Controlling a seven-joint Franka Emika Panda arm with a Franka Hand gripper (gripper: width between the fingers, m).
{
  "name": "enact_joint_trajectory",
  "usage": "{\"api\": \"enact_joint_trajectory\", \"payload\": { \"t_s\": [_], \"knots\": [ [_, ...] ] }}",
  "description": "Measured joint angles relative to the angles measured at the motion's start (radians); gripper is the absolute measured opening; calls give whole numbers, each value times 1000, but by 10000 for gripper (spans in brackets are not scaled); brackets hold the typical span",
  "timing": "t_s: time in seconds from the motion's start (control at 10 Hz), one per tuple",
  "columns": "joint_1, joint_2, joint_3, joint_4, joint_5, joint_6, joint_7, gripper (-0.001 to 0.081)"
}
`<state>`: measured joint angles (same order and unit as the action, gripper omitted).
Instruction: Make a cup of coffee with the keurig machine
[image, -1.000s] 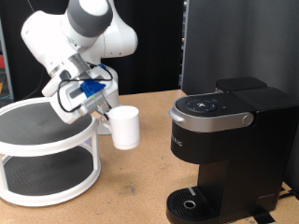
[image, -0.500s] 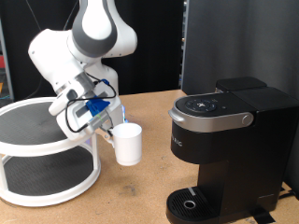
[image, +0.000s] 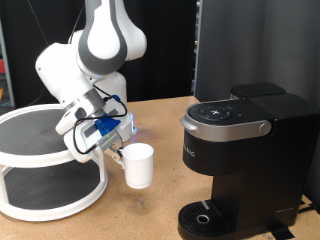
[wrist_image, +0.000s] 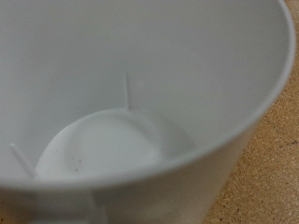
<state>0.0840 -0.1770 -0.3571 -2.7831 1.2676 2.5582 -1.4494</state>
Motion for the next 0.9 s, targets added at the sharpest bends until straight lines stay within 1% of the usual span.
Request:
{"api": "enact_joint_trajectory", "payload": {
  "t_s": [0.2, 0.4, 0.6, 0.9],
  "knots": [
    [8, 22, 15, 8, 42, 0, -29, 65],
    [15, 27, 34, 10, 81, 1, -47, 65],
    [30, 35, 60, 14, 139, 16, -69, 65],
    [57, 92, 109, 51, 249, 62, -102, 65]
  ]
}}
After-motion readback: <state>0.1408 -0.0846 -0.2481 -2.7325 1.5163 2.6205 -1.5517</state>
